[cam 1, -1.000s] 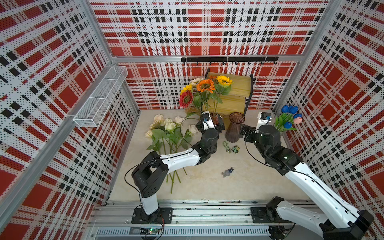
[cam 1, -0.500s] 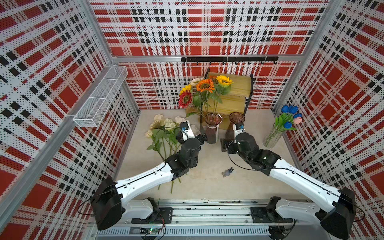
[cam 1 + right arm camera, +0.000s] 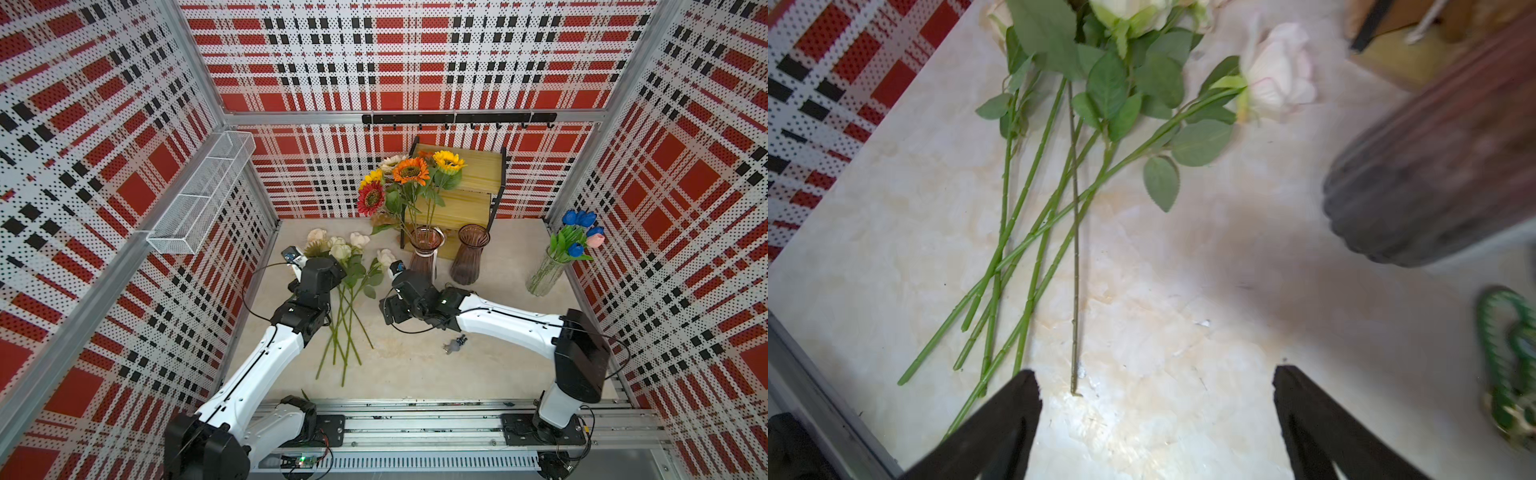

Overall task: Arrange the flowers in different vases according to their variety
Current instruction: Pick up the flower at the center of the board.

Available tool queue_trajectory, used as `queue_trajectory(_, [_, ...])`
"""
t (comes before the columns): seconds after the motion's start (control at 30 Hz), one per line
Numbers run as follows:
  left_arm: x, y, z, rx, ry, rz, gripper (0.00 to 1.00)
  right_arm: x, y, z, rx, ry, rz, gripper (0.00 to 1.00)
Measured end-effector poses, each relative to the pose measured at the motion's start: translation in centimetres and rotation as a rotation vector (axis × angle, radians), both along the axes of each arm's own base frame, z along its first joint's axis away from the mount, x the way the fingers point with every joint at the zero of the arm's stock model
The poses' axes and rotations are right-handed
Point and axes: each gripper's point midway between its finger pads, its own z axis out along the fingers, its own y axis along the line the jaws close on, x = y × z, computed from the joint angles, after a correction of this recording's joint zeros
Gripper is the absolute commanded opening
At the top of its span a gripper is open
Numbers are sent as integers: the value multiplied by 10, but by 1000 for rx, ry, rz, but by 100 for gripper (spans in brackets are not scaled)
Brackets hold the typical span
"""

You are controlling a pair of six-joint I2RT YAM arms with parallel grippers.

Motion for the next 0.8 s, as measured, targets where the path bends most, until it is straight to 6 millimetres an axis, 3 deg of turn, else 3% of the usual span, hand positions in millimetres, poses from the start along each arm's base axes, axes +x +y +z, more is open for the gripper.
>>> queue_trajectory(0.07, [-1,16,-22,-36,71,18,93,5,21,-11,-3,34,35,86])
queue_trajectory(0.2, [-4,25,-61,-109,197,-2,92,10,54,-31,5,93,102,81])
queue_trajectory(0.4, [-2,28,-93,-184,294,-38,90,13,92,-54,24,167,182,78])
queue_trajectory(0.6, [-2,26,-119,-233,372,-74,88,4,104,-73,46,253,217,64])
queue_trajectory(0.8, [-4,26,-124,-258,375,-87,86,1,117,-75,107,330,192,59])
